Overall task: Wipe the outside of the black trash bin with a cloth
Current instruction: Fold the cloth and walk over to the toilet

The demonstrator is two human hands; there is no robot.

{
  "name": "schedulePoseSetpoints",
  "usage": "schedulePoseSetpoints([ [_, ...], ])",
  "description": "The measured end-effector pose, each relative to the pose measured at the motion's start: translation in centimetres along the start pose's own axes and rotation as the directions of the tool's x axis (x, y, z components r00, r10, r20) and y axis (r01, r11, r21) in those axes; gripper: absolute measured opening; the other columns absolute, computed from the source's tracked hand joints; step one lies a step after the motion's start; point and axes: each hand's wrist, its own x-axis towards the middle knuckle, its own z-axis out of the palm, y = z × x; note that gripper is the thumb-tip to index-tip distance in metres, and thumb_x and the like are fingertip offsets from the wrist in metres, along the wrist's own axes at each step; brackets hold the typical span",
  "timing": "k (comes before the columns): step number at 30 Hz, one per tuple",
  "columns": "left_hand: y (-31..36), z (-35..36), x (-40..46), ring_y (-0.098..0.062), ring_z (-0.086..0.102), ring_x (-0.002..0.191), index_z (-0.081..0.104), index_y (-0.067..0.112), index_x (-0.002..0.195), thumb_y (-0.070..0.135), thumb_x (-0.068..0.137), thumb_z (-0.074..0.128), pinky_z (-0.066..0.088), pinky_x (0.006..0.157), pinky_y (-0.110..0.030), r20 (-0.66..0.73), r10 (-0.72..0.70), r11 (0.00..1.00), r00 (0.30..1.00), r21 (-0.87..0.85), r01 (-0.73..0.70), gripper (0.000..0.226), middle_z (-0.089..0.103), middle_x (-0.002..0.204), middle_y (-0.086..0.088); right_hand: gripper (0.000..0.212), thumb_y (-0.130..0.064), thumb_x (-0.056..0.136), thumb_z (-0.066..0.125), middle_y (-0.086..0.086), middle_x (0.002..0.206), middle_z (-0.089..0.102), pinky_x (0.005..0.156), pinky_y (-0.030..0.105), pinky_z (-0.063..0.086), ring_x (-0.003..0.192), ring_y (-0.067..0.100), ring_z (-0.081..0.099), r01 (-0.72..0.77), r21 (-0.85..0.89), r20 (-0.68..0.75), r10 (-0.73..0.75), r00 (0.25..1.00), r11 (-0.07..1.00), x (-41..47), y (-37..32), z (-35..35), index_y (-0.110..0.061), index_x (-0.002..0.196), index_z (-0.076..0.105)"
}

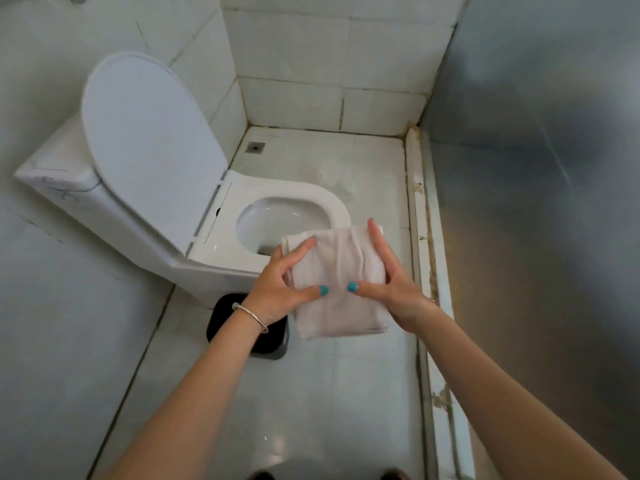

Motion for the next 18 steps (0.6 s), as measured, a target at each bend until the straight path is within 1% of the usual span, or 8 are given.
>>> schedulePoseSetpoints([
  [4, -8.1, 2.7, 1.0, -0.003, 0.038, 0.128, 0.045, 0.039, 0.138, 0.018, 0.066, 0.086, 0.035, 0.101, -0.012, 0.008, 0.020, 0.999, 1.000, 0.038, -0.020, 0.085, 0.035, 0.137, 0.006, 0.108, -0.015, 0.072, 0.082, -0.024, 0.140, 0.033, 0.095, 0.036, 0.053, 0.125, 0.011, 0.048, 0.077, -0.128, 0.030, -0.074, 0.997, 0.989, 2.1, 8.4, -0.9, -0.065, 0.138, 0.013],
  [6, -11.7, 3.8, 1.6, -0.004, 0.038, 0.129, 0.046, 0.039, 0.136, 0.016, 0.067, 0.085, 0.034, 0.098, -0.006, -0.005, 0.057, 0.997, 0.998, 0.042, -0.057, 0.083, 0.036, 0.138, 0.003, 0.115, -0.012, 0.072, 0.083, -0.017, 0.148, 0.029, 0.095, 0.038, 0.053, 0.128, 0.011, 0.046, 0.113, -0.172, 0.020, -0.111, 0.994, 0.979, 3.1, 12.6, -1.5, -0.062, 0.143, 0.006],
  [7, -13.4, 4.3, 1.8, -0.005, 0.038, 0.131, 0.046, 0.040, 0.136, 0.019, 0.066, 0.086, 0.033, 0.101, -0.007, -0.013, 0.079, 0.996, 0.997, 0.046, -0.078, 0.083, 0.037, 0.139, 0.003, 0.118, -0.010, 0.072, 0.083, -0.013, 0.151, 0.025, 0.097, 0.039, 0.052, 0.130, 0.012, 0.044, 0.128, -0.184, 0.010, -0.128, 0.992, 0.975, 3.4, 14.5, -1.9, -0.060, 0.144, 0.003],
  [9, -16.3, 5.2, 2.0, -0.006, 0.030, 0.138, 0.046, 0.046, 0.134, 0.034, 0.062, 0.086, 0.028, 0.113, -0.022, -0.013, 0.121, 0.991, 0.993, 0.064, -0.120, 0.084, 0.037, 0.146, 0.007, 0.122, -0.006, 0.073, 0.081, -0.013, 0.153, 0.021, 0.096, 0.035, 0.052, 0.128, 0.008, 0.045, 0.147, -0.189, -0.005, -0.151, 0.989, 0.971, 3.7, 17.5, -2.5, -0.056, 0.146, -0.003],
  [11, -18.2, 6.1, 1.8, -0.005, 0.022, 0.143, 0.045, 0.053, 0.131, 0.040, 0.059, 0.083, 0.022, 0.118, -0.034, 0.005, 0.139, 0.989, 0.990, 0.059, -0.139, 0.082, 0.036, 0.149, 0.013, 0.123, -0.002, 0.075, 0.079, -0.012, 0.153, 0.021, 0.092, 0.029, 0.053, 0.126, 0.004, 0.046, 0.163, -0.200, -0.005, -0.168, 0.986, 0.966, 3.8, 19.6, -3.1, -0.053, 0.147, -0.007],
  [13, -19.2, 7.0, 1.3, 0.002, 0.028, 0.139, 0.044, 0.054, 0.129, 0.037, 0.060, 0.082, 0.024, 0.117, -0.031, 0.019, 0.138, 0.989, 0.990, 0.047, -0.139, 0.081, 0.036, 0.148, 0.013, 0.124, -0.003, 0.075, 0.079, -0.010, 0.155, 0.018, 0.096, 0.031, 0.052, 0.129, 0.007, 0.044, 0.176, -0.220, -0.003, -0.181, 0.983, 0.960, 3.4, 21.3, -3.7, -0.054, 0.146, -0.009],
  [15, -19.3, 7.8, 0.8, 0.012, 0.035, 0.130, 0.044, 0.047, 0.131, 0.022, 0.066, 0.083, 0.030, 0.112, -0.021, 0.029, 0.150, 0.988, 0.988, 0.028, -0.151, 0.080, 0.037, 0.145, 0.013, 0.125, -0.004, 0.075, 0.080, -0.009, 0.158, 0.015, 0.099, 0.034, 0.050, 0.133, 0.011, 0.041, 0.176, -0.216, -0.005, -0.181, 0.983, 0.960, 2.6, 22.2, -4.4, -0.056, 0.145, -0.009],
  [18, -18.9, 9.0, -0.1, 0.026, 0.039, 0.114, 0.041, 0.027, 0.138, -0.005, 0.074, 0.075, 0.035, 0.093, -0.002, 0.047, 0.194, 0.981, 0.980, 0.005, -0.194, 0.079, 0.038, 0.135, 0.023, 0.125, -0.003, 0.076, 0.079, -0.011, 0.154, 0.019, 0.093, 0.033, 0.054, 0.126, 0.010, 0.048, 0.172, -0.204, 0.007, -0.174, 0.985, 0.964, 1.1, 22.3, -5.2, -0.057, 0.144, -0.011],
])
